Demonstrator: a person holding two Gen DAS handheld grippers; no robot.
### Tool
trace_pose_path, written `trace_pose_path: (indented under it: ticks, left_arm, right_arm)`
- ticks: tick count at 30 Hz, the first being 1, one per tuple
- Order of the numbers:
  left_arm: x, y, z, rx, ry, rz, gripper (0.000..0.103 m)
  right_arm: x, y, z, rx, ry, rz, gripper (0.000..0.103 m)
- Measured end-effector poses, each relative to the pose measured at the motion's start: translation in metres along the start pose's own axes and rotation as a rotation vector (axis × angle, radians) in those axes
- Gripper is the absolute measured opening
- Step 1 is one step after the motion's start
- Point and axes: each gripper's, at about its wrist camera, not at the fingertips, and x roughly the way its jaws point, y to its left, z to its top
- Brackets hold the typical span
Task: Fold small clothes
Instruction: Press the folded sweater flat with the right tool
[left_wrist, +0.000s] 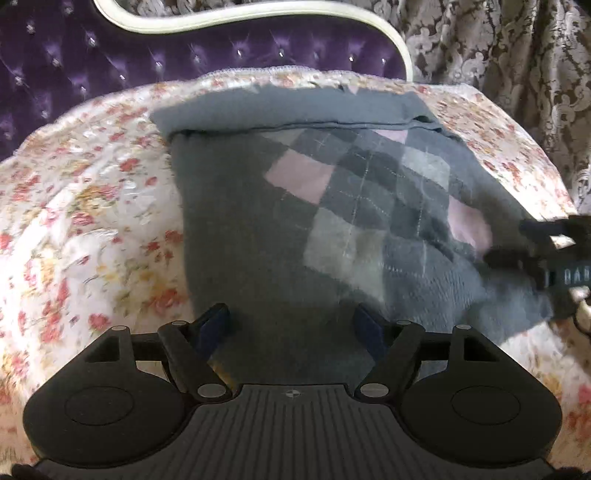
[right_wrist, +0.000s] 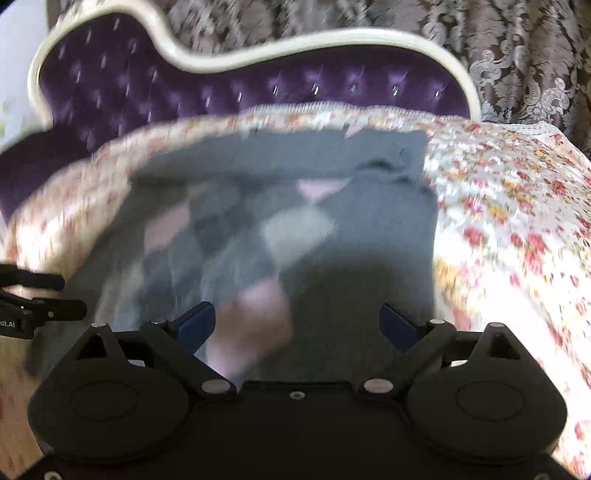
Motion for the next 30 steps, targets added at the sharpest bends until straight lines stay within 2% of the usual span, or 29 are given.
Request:
trace_pose_path:
  ticks: [2, 4, 7, 14, 17, 19, 22, 25, 30]
  left_arm:
    - [-0.006, 0.003, -0.006, -0.017, -0.005, 0.014, 0.074]
    - [-0.010, 0.007, -0.014, -0.065, -0.004, 0.017, 0.078]
    - [-0.017, 0.012, -0.026, -0.124, -0.015, 0.019, 0.081]
    - [-0.029, 0.009, -0.038, -0.155, -0.043, 0.029, 0.083]
    - [-0.029, 0.010, -0.039, -0.159, -0.051, 0.009, 0.089]
    - [-0.029, 0.007, -0.041, -0.139, -0.057, 0.005, 0.090]
    - [-0.031, 0.006, -0.042, -0.133, -0.062, -0.006, 0.090]
    - [-0.032, 0.006, -0.042, -0.143, -0.063, -0.029, 0.090]
    - [-0.034, 0.003, -0.039, -0.170, -0.056, -0.105, 0.089]
  right_arm:
    - [0.001, 0.005, -0.014, -0.025, 0.047, -0.018, 0.096]
    - [-0.008, 0.007, -0.029, -0.043, 0.043, -0.032, 0.101]
    - [-0.023, -0.001, -0.040, -0.008, 0.045, -0.028, 0.102]
    - [-0.040, -0.010, -0.062, 0.061, 0.045, -0.036, 0.103]
    - [-0.046, -0.008, -0.066, 0.066, 0.031, -0.036, 0.103]
    - [-0.050, -0.011, -0.067, 0.095, 0.011, 0.007, 0.103]
    - [-0.055, -0.023, -0.071, 0.200, -0.026, 0.117, 0.103]
    - [-0.057, -0.035, -0.074, 0.309, -0.054, 0.181, 0.103]
    - [-0.057, -0.051, -0.079, 0.459, -0.083, 0.281, 0.103]
